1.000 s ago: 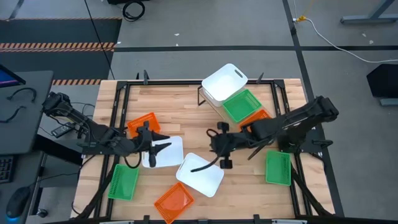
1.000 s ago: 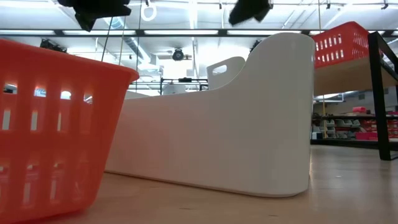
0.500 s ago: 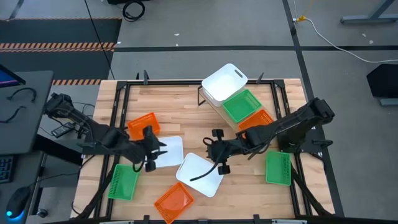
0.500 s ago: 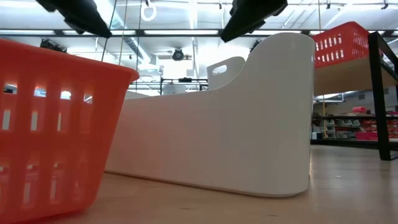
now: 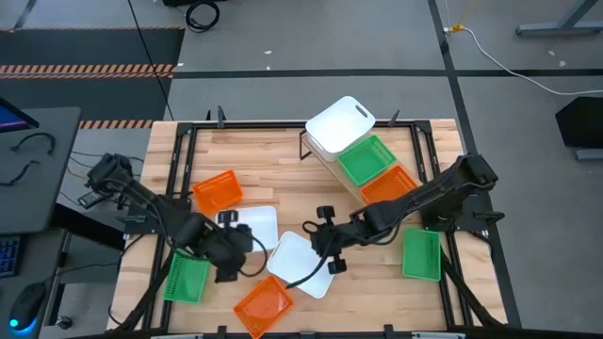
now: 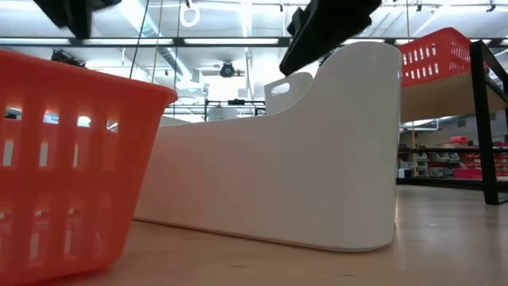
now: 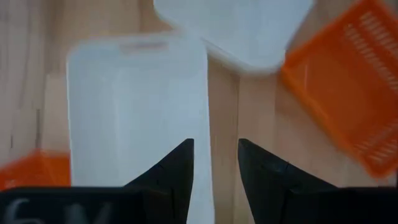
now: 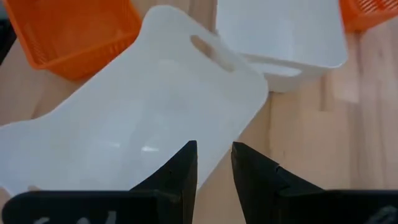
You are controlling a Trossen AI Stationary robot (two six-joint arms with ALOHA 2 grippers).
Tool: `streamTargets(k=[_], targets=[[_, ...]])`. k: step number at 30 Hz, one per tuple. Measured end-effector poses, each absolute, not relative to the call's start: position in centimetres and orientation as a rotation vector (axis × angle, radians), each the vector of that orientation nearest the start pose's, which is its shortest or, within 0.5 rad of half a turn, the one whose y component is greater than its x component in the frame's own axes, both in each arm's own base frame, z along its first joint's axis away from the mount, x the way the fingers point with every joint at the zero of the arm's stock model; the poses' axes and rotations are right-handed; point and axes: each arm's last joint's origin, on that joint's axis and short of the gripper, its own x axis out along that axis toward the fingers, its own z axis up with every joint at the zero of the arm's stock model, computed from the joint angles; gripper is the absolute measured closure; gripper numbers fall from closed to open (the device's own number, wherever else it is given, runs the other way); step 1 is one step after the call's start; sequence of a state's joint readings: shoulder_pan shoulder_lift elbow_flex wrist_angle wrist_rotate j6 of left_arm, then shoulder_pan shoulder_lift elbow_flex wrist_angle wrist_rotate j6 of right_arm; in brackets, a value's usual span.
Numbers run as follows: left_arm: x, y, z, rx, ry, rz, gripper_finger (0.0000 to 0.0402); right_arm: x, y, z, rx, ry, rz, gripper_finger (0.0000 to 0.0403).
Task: Stack baskets on shelf by color
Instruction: Stack the left green bin on top of the green bin on the shelf
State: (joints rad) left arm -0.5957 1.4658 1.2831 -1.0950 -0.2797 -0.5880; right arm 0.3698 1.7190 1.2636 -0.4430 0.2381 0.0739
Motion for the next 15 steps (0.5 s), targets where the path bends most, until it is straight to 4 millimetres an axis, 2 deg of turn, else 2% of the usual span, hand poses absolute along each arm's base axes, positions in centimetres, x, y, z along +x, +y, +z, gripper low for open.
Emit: streamTargets(k=[7, 15], targets=[[22.5, -17.5, 30.7, -0.013, 1.257, 0.097, 0.0269, 34.4, 13.5, 22.4, -0.181, 0.894, 0.109, 0.0298], [19.6, -22.1, 28.1, -0.117, 1.522, 0.094, 0.0269, 33.9, 14.7, 22.9, -0.157, 0.868, 0.137, 0.0298]])
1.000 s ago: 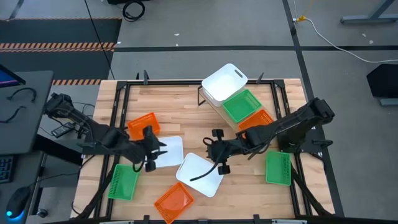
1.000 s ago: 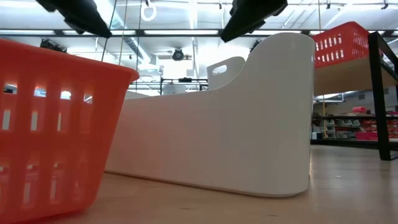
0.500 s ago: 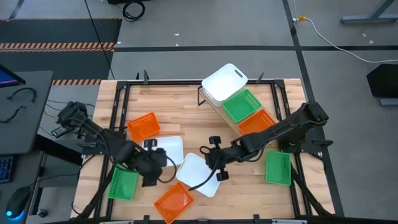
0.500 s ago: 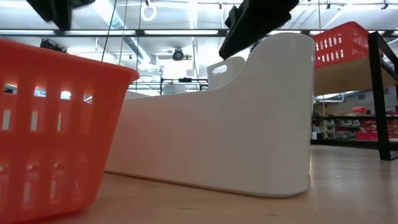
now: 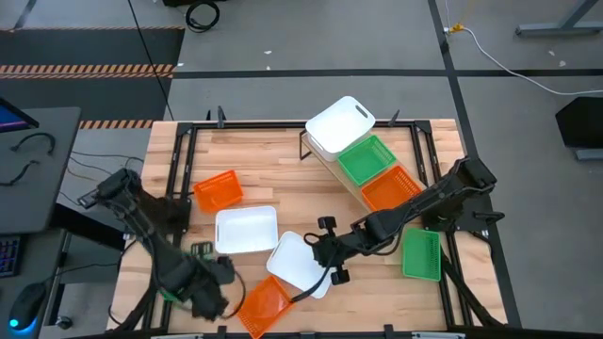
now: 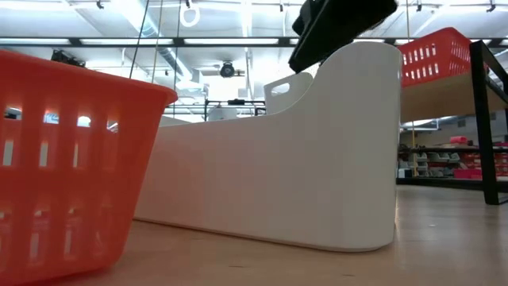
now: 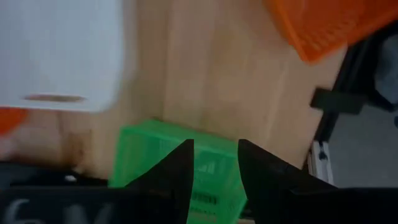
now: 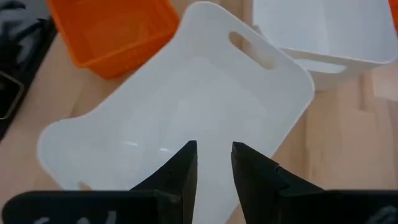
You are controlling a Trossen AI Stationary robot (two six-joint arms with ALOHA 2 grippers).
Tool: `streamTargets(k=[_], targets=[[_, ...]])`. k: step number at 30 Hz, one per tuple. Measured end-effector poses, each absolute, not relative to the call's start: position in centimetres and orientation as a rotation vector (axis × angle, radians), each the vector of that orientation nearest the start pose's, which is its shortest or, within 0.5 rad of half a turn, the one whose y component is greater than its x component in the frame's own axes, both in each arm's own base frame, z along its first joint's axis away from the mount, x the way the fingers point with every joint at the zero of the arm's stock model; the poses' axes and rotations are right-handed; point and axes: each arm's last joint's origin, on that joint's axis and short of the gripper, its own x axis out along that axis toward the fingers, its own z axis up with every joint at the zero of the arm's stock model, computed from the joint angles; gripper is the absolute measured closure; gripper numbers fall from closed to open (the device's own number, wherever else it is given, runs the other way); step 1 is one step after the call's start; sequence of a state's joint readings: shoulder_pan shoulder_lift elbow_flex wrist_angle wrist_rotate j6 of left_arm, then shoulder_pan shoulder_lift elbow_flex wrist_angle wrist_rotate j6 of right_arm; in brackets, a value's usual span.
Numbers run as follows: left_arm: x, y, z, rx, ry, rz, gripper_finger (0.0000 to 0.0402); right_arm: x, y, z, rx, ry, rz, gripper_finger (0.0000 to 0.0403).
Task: Stack baskets on shelf by color
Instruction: Stack the left green bin on top of the green bin on the shelf
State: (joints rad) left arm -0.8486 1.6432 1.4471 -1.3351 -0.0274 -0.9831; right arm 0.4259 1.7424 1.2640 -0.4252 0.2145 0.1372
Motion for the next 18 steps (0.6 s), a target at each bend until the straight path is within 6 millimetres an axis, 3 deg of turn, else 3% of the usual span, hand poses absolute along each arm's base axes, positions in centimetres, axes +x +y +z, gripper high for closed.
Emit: streamTargets(k=[8, 12, 18], targets=[[17.4, -25.9, 26.3, -0.146, 1.614, 0.045, 0.0252, 33.4, 16.1, 23.0, -0.142, 0.853, 0.164, 0.0298], [16.6, -27.8, 24.9, -0.114, 1.642, -0.013, 0.0209, 33.3, 16.8, 23.1, -0.141, 0.829, 0.183, 0.0298], [15.6, -29.0, 23.0, 0.004, 1.660, 0.008, 0.0132, 32.8, 17.8, 23.2, -0.115, 0.825, 0.196, 0.0298]])
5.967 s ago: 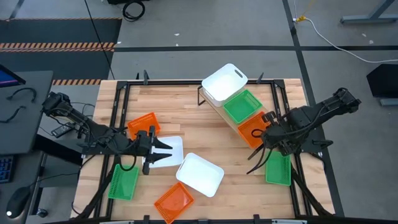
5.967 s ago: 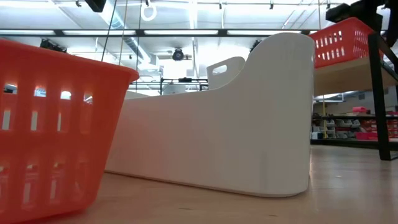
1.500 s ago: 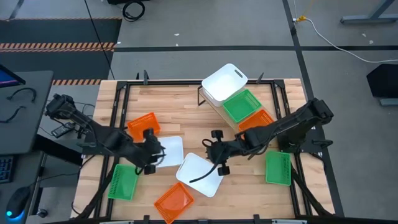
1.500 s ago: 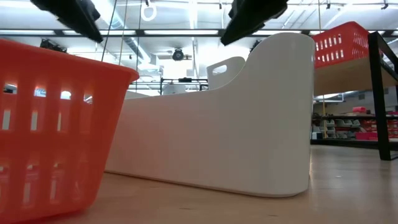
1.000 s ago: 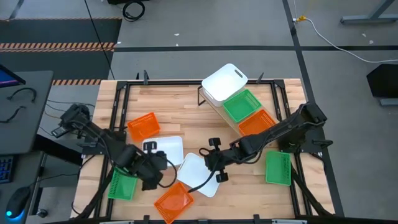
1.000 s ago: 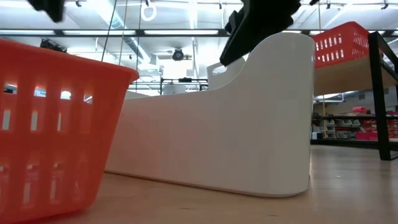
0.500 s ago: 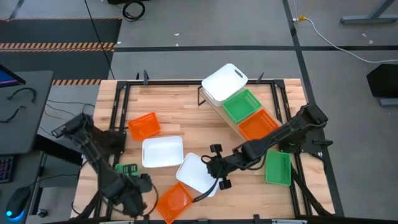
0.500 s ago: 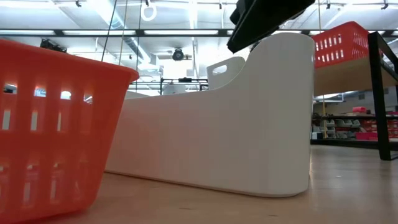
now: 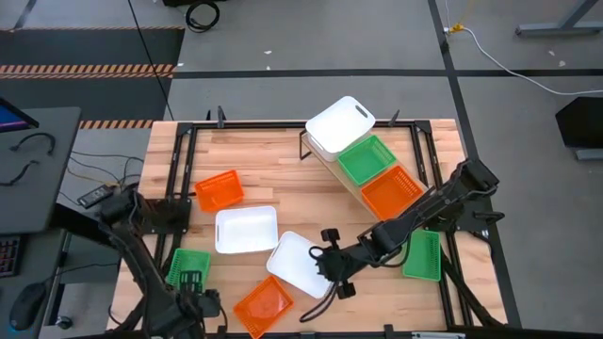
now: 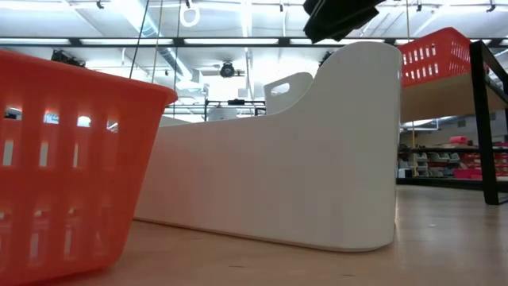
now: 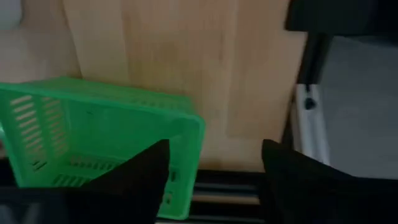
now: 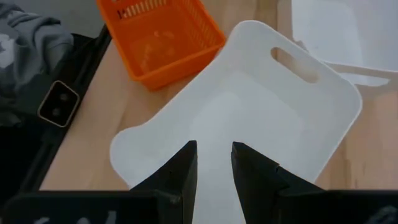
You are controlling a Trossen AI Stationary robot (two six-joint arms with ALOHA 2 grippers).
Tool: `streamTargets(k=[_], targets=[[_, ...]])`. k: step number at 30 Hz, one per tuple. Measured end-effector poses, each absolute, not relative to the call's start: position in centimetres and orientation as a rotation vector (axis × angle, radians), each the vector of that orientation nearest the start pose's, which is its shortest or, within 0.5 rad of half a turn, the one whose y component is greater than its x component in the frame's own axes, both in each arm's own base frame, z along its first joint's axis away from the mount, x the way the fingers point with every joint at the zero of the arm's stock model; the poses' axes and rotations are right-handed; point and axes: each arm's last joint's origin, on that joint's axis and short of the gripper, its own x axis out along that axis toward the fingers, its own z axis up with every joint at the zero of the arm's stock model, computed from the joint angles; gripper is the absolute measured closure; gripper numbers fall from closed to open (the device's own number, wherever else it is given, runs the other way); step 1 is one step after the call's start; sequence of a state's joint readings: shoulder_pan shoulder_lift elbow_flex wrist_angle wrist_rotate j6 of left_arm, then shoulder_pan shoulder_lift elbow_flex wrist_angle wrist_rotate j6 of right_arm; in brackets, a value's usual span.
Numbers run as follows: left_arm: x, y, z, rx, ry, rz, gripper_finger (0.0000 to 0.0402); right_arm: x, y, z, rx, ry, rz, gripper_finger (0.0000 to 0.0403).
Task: Stack baskets on shelf by color
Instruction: Stack the left green bin on top of the green bin on the shelf
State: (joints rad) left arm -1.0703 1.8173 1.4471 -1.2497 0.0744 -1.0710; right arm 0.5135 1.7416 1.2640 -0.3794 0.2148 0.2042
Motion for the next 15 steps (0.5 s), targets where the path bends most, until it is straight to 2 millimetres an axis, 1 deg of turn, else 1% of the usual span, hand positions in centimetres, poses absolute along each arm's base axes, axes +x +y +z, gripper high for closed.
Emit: streamTargets(k=[3, 6, 11, 15], targets=[[15.0, -29.0, 22.3, 0.090, 1.670, 0.071, 0.0114, 32.5, 18.3, 23.2, -0.117, 0.824, 0.208, 0.0298], [14.4, -29.2, 21.6, 0.127, 1.688, 0.101, 0.0114, 32.2, 18.8, 23.2, -0.118, 0.823, 0.221, 0.0298], [13.6, -29.7, 20.2, 0.075, 1.710, 0.100, 0.0133, 31.9, 19.4, 23.2, -0.120, 0.818, 0.235, 0.0298], [12.7, -29.4, 19.1, 0.099, 1.720, 0.132, 0.0154, 32.0, 19.5, 23.3, -0.113, 0.801, 0.240, 0.0298]])
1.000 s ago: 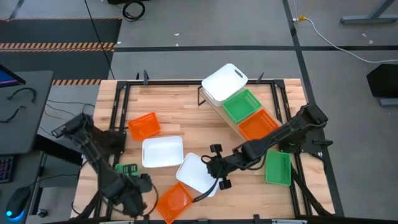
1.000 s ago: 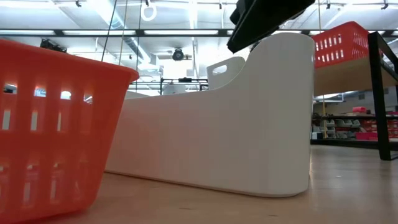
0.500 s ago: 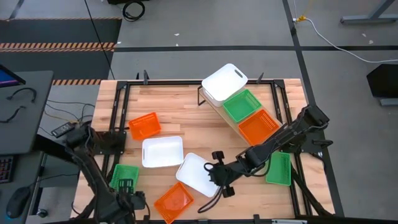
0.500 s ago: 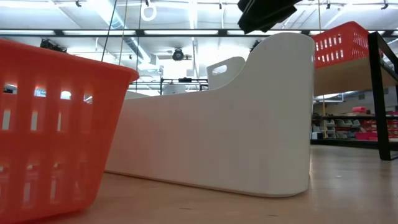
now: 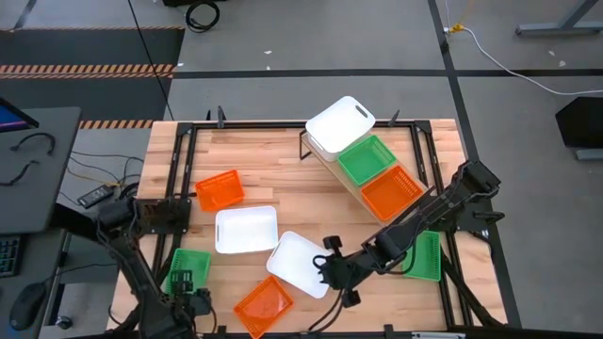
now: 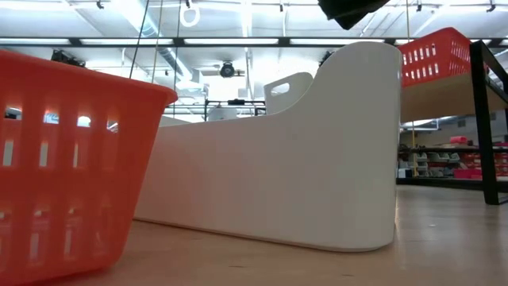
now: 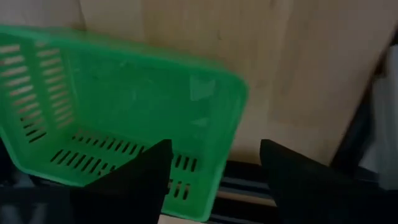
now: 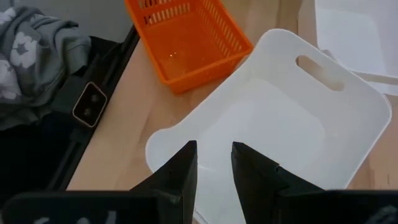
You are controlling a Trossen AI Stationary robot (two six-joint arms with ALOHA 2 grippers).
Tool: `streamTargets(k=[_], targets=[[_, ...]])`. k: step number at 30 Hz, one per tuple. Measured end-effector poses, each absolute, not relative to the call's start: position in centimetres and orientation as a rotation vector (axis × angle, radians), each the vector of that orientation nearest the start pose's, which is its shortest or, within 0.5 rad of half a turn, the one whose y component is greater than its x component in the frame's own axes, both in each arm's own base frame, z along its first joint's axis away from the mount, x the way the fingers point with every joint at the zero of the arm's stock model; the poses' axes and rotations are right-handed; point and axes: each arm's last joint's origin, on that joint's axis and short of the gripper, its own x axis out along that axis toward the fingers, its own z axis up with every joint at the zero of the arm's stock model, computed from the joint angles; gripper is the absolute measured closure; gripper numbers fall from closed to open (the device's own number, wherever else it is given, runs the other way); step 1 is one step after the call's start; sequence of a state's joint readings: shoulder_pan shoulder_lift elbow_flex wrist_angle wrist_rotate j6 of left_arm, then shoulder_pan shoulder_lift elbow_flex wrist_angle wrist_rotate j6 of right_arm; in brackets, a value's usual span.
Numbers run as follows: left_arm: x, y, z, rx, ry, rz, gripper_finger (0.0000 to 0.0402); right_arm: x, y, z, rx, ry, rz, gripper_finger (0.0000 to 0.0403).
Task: Stack baskets on shelf by color
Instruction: Stack the left green bin on top of the green bin on the shelf
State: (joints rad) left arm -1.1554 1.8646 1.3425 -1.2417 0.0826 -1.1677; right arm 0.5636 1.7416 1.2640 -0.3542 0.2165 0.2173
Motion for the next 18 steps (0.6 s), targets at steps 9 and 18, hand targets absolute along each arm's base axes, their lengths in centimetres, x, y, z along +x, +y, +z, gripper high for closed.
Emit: streamTargets(k=[9, 18], targets=[[12.2, -28.8, 14.5, -0.009, 1.697, 0.071, 0.0283, 32.0, 19.5, 23.4, -0.112, 0.799, 0.241, 0.0298], [14.0, -28.1, 16.1, 0.002, 1.769, 0.039, 0.0395, 32.0, 19.6, 23.3, -0.121, 0.799, 0.247, 0.0298]])
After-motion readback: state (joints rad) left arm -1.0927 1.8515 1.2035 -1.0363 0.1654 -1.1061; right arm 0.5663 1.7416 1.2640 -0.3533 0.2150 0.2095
